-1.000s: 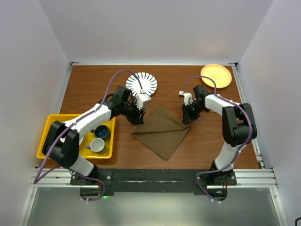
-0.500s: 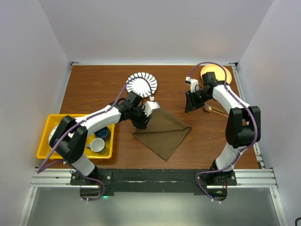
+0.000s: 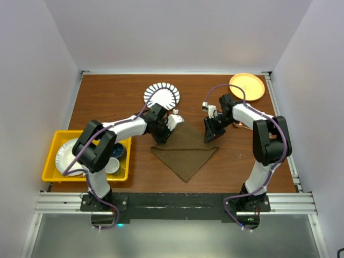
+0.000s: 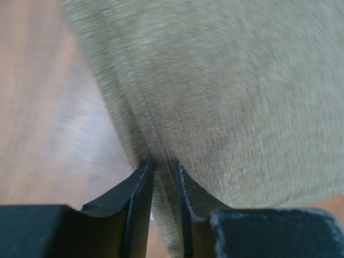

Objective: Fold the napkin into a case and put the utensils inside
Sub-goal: Fold the upper triangle-folded napkin at the center of the board.

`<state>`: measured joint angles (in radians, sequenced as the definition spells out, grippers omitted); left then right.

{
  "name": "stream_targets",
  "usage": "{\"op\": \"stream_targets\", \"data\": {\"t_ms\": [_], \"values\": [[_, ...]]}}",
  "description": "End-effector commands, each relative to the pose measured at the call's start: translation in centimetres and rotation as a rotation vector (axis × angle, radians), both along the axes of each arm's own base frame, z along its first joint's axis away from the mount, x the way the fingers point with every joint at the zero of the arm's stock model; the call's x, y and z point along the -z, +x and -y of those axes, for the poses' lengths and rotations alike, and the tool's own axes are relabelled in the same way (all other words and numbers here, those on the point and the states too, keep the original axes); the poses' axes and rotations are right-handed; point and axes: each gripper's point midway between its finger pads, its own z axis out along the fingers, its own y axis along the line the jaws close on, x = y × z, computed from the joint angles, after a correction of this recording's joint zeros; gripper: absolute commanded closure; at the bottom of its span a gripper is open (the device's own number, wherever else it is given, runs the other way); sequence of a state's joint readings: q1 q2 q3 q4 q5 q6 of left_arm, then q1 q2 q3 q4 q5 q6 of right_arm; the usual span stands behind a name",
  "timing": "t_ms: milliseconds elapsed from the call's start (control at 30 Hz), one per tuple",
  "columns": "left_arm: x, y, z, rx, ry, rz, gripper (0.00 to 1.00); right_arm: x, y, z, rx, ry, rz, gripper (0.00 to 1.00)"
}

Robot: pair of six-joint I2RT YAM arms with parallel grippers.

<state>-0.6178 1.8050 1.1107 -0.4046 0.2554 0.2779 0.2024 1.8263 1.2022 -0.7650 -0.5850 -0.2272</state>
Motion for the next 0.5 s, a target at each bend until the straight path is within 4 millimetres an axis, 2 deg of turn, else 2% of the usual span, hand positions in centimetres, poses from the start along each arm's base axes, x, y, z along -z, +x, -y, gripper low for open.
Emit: {"op": "stream_targets", "data": {"t_ms": [0, 133, 200, 333, 467], "values": [[-0.3, 4.4, -0.7, -0.036, 0.012, 0.088, 0.73, 0.9, 0.8, 0.5, 0.022, -0.030, 0.025, 0.72], [-1.3, 5.3, -0.2, 0.002, -0.001, 0.131, 0.71, 1.4, 0.6, 0.6, 0.033, -0.039, 0.018, 0.73], [-1.8, 5.4, 0.2, 0.011, -0.019, 0.130, 0.70, 1.0, 0.7, 0.5, 0.038, -0.028, 0.023, 0.73], [-3.7, 5.0, 1.1, 0.030, -0.097, 0.126, 0.64, -1.2, 1.6, -0.6, 0.039, 0.034, 0.064, 0.72], [-7.7, 4.9, 1.3, 0.030, -0.215, 0.145, 0.55, -3.9, 3.0, -1.2, 0.045, 0.076, 0.151, 0.68]]}}
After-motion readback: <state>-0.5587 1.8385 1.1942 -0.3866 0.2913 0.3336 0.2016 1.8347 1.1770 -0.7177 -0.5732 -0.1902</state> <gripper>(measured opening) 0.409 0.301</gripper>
